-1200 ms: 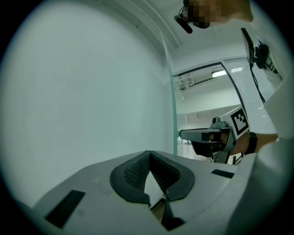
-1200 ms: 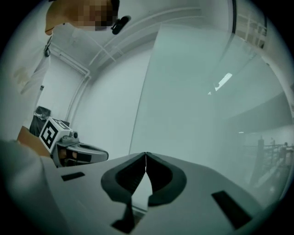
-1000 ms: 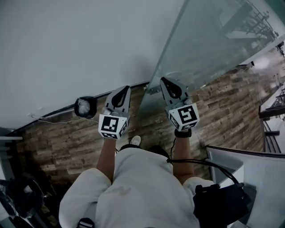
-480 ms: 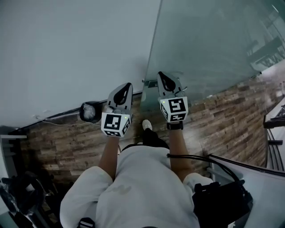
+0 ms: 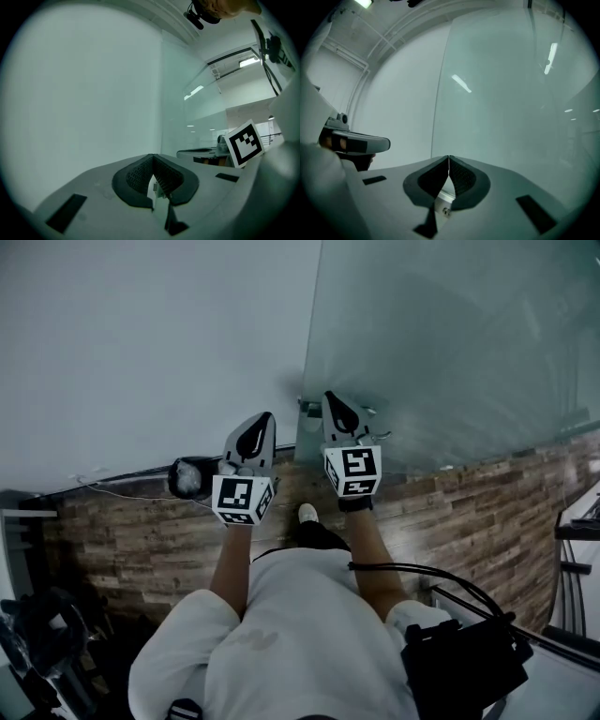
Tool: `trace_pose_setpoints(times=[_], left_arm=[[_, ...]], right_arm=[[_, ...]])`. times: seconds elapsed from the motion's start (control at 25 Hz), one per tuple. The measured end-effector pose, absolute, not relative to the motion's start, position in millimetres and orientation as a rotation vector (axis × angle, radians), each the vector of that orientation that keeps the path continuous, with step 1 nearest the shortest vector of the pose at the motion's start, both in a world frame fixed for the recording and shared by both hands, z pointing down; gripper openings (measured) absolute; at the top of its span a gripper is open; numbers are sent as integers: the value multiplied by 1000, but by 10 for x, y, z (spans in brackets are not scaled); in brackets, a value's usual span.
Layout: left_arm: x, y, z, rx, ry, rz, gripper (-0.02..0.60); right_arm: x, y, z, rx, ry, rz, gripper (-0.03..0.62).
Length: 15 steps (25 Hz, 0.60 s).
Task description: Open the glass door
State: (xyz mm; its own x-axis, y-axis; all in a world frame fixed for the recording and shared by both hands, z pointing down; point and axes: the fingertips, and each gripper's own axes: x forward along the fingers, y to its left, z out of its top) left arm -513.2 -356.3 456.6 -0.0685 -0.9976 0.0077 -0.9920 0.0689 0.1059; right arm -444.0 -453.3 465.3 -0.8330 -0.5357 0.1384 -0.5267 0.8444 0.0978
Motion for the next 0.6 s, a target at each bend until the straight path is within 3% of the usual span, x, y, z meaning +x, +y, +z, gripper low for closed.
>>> trace_pose_setpoints(times=[0.36,0.6], left_arm=[[-5029,-3689,4496,2152,-2192,-104,2],[-4529,-3653,4340,2318,-2073,-142,2]], right_arm=[[-4339,-4729,4605,883,-2823,-103,6],[-3738,-4510,4449,1046,-2804,-108,6]])
